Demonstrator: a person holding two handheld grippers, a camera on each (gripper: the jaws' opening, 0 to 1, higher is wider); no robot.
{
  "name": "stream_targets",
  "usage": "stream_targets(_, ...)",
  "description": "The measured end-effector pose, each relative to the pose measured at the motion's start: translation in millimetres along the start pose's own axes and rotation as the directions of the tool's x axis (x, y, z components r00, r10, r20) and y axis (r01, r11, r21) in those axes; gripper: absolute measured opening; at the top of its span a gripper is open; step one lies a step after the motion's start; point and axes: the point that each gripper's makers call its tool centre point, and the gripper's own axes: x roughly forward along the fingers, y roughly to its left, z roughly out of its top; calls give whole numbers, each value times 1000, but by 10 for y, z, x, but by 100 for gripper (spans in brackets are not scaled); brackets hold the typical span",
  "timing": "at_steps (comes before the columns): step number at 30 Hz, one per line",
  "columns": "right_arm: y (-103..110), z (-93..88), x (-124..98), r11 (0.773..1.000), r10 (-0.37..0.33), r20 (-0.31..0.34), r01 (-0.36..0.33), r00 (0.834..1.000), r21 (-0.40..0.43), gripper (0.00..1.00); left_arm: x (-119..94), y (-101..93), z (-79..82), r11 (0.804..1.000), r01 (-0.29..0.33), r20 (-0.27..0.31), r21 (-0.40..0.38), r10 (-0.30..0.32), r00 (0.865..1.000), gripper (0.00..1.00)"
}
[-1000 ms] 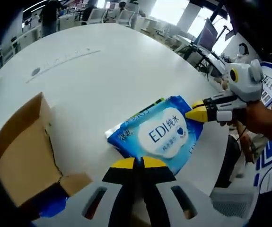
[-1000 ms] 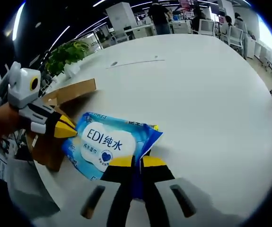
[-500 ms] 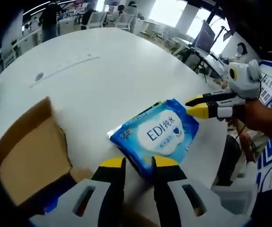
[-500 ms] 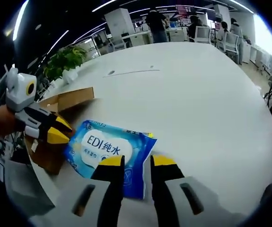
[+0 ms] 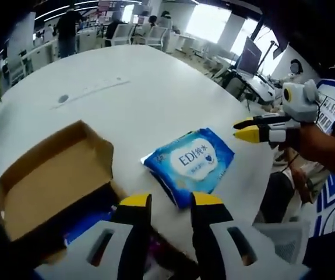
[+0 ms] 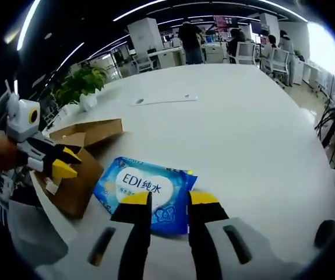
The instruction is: Operate the shoe box by opening the lid, removing the specified soft item, and placing it in the target area until the item is outside and the box remains undamaged.
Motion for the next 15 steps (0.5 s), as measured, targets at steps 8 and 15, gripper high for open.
stream_targets(8,292,76,-107,1000,7,22,-7,1000,-16,22,-359,185,-110,999,-32,30,-23,33,999,25)
stream_targets(15,583,110,-125,999,22,29,-21,999,-35,22,-693,372,-248,996,-65,57,-54,68,996,25)
